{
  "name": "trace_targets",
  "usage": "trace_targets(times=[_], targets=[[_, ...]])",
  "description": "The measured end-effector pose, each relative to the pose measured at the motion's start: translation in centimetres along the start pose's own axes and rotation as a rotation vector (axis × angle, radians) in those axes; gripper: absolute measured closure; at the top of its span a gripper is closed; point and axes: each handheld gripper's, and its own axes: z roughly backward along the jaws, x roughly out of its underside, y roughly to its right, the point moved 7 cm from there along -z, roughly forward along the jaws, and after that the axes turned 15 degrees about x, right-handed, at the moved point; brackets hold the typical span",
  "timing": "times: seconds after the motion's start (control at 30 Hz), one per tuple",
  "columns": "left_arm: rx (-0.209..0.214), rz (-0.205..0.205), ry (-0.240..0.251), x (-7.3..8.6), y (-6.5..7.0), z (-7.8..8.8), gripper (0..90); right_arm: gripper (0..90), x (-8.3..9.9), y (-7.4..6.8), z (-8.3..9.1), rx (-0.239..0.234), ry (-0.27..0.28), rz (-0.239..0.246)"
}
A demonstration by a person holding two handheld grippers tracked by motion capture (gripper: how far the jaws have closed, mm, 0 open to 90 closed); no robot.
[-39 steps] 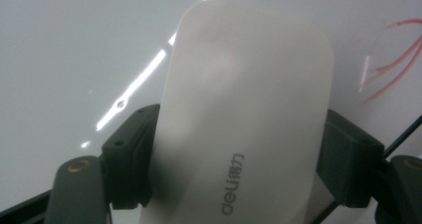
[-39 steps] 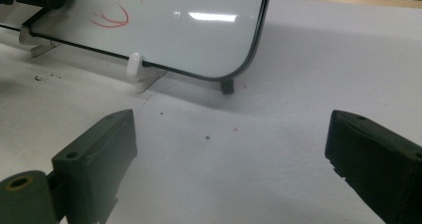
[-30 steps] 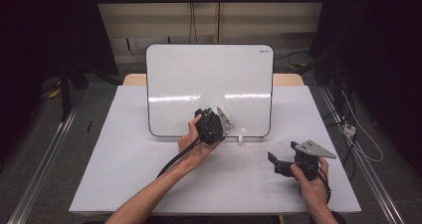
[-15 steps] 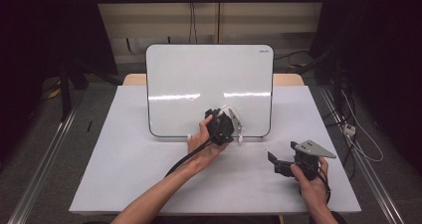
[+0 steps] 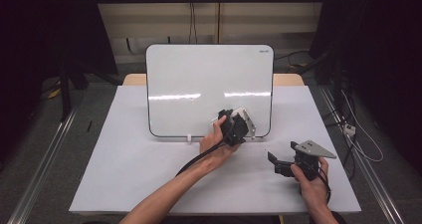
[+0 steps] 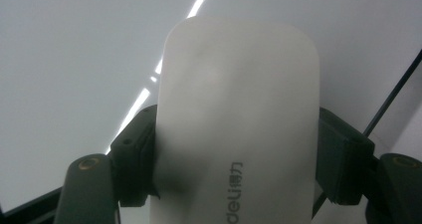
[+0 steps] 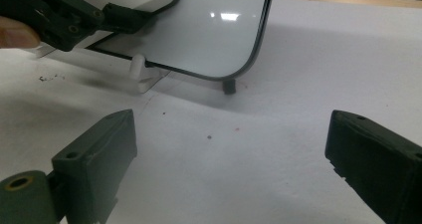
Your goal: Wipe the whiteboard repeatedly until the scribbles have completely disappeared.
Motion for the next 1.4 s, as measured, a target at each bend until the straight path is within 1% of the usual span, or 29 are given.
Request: trace_targets(times=[0.07, 0.13, 0.2, 0.23, 0.27, 0.37, 0.47, 0.53, 0.6, 0.63, 0.73, 0.8, 0.93, 1.03, 1.13, 1.17, 1.2, 1.27, 1.3, 1.33, 1.4], targets=[[0.007, 0.006, 0.011, -0.5, 0.2, -0.3, 30.0, 6.1, 0.0, 0.0, 0.0, -0.001, 0.001, 0.002], [0.009, 0.002, 0.008, -1.0, 0.4, -0.5, 30.1, 6.1, 0.0, 0.0, 0.0, -0.002, -0.001, 0.002], [0.013, 0.008, 0.020, -1.5, 0.7, -0.8, 30.1, 6.1, 0.0, 0.0, 0.0, -0.001, -0.001, 0.002], [0.010, -0.004, 0.009, -1.7, 0.8, -0.8, 30.1, 6.1, 0.0, 0.0, 0.0, -0.002, -0.001, 0.002], [0.009, -0.004, 0.012, -1.7, 0.8, -0.9, 30.1, 6.1, 0.0, 0.0, 0.0, -0.003, -0.001, 0.002], [0.015, -0.017, 0.014, -1.6, 0.8, -0.8, 30.5, 6.1, 0.0, 0.0, 0.1, -0.004, 0.001, 0.003], [0.014, -0.028, 0.004, -1.5, 0.8, -0.7, 30.6, 6.1, 0.0, 0.0, 0.1, -0.005, 0.002, 0.002], [0.015, -0.030, 0.010, -1.3, 0.7, -0.6, 30.6, 6.1, 0.0, 0.0, 0.1, -0.005, 0.003, 0.002], [0.014, -0.020, 0.009, -1.0, 0.4, -0.4, 30.6, 6.1, 0.0, 0.0, 0.2, -0.005, 0.003, -0.003], [0.009, -0.019, 0.003, -0.8, 0.1, -0.2, 30.7, 6.1, 0.0, 0.1, 0.2, -0.004, 0.002, -0.001], [0.001, 0.000, 0.007, -0.2, -0.7, 0.3, 30.7, 6.1, 0.0, 0.1, 0.1, -0.004, 0.003, 0.000], [-0.004, 0.027, 0.012, 0.3, -1.5, 0.7, 30.8, 6.1, 0.0, 0.1, 0.1, -0.003, 0.003, -0.002], [-0.019, 0.066, 0.019, 1.5, -3.6, 1.7, 30.8, 6.1, 0.1, 0.1, 0.1, 0.000, 0.001, 0.002], [-0.032, 0.112, 0.030, 2.1, -5.5, 2.5, 30.9, 6.1, 0.1, 0.1, 0.1, 0.000, 0.002, 0.003], [-0.050, 0.143, 0.037, 2.5, -7.2, 3.3, 30.9, 6.1, 0.0, 0.1, 0.1, 0.001, 0.001, 0.002], [-0.055, 0.162, 0.044, 2.6, -7.7, 3.5, 30.9, 6.1, 0.0, 0.1, 0.1, 0.001, 0.001, 0.001], [-0.045, 0.186, 0.052, 2.7, -8.0, 3.6, 31.0, 6.1, 0.0, 0.1, 0.1, 0.001, 0.000, 0.001], [-0.065, 0.172, 0.047, 2.7, -7.7, 3.5, 31.0, 6.1, 0.0, 0.1, 0.1, 0.002, 0.000, -0.001], [-0.076, 0.171, 0.047, 2.6, -7.6, 3.4, 30.9, 6.1, 0.0, 0.1, 0.0, 0.003, 0.000, -0.002], [-0.069, 0.180, 0.056, 2.5, -7.5, 3.3, 30.9, 6.1, 0.1, 0.1, 0.0, 0.003, -0.001, -0.001], [-0.064, 0.169, 0.045, 2.2, -6.9, 3.0, 30.9, 6.1, 0.1, 0.1, 0.1, 0.002, -0.004, -0.003]])
